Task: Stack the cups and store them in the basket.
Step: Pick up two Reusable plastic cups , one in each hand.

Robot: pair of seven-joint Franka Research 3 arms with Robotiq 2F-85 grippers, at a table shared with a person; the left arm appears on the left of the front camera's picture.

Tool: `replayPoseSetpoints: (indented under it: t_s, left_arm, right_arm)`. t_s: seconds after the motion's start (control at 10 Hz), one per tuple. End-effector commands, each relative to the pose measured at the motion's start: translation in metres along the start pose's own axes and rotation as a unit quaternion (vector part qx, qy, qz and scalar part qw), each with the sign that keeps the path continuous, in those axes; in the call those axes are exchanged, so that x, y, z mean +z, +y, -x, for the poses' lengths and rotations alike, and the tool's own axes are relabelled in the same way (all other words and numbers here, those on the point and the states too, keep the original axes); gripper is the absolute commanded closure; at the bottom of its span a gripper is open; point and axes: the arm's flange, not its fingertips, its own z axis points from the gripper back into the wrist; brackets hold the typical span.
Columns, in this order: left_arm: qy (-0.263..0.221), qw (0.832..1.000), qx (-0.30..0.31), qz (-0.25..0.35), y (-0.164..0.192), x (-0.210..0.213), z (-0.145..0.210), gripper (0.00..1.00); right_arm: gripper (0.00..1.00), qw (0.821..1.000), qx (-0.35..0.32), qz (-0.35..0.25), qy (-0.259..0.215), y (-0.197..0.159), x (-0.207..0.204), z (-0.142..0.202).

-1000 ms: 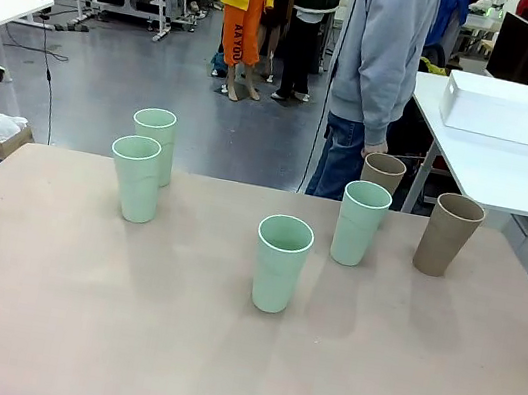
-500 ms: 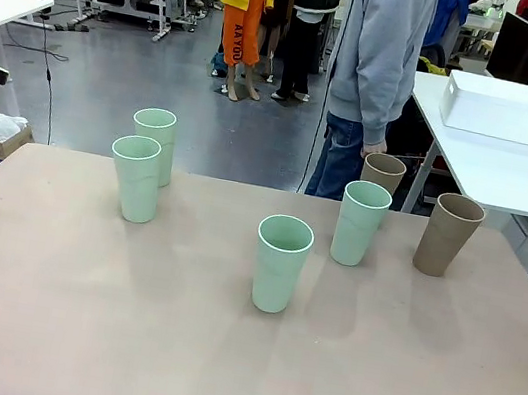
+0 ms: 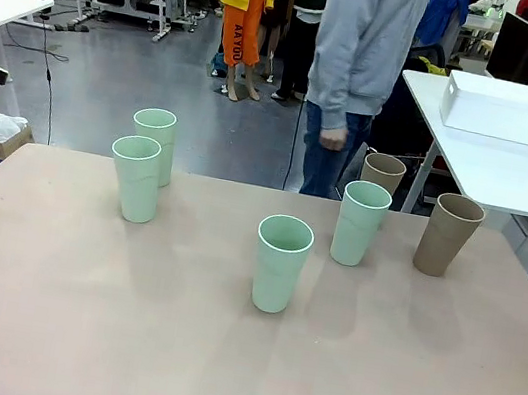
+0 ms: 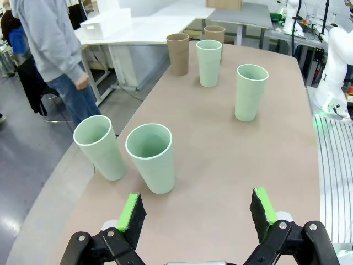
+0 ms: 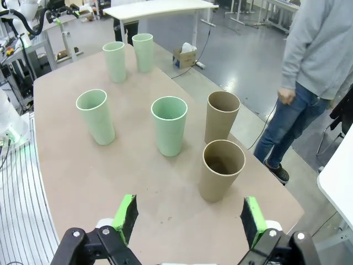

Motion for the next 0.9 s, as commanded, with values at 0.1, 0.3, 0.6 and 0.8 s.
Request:
replayPoseSetpoints:
  t_s: [0.1, 0.3, 0.6, 0.8]
  left_arm:
    - [-0.007, 1.0, -0.002, 0.002, -0.0001, 0.001, -0.0015, 0.0]
    - [-0.007, 1.0, -0.002, 0.002, -0.0001, 0.001, -0.0015, 0.0]
    - [-0.007, 1.0, -0.002, 0.002, -0.0001, 0.001, -0.0015, 0.0]
    - [-0.007, 1.0, -0.002, 0.002, -0.0001, 0.001, -0.0015, 0.0]
  right_arm:
    - [0.0, 1.0, 0.014, 0.0, -0.016, -0.003, -0.0003, -0.0012]
    - [0.0, 1.0, 0.014, 0.0, -0.016, -0.003, -0.0003, -0.0012]
    - [0.0, 1.0, 0.014, 0.0, -0.016, -0.003, -0.0003, -0.0012]
    - [0.0, 1.0, 0.014, 0.0, -0.016, -0.003, -0.0003, -0.0012]
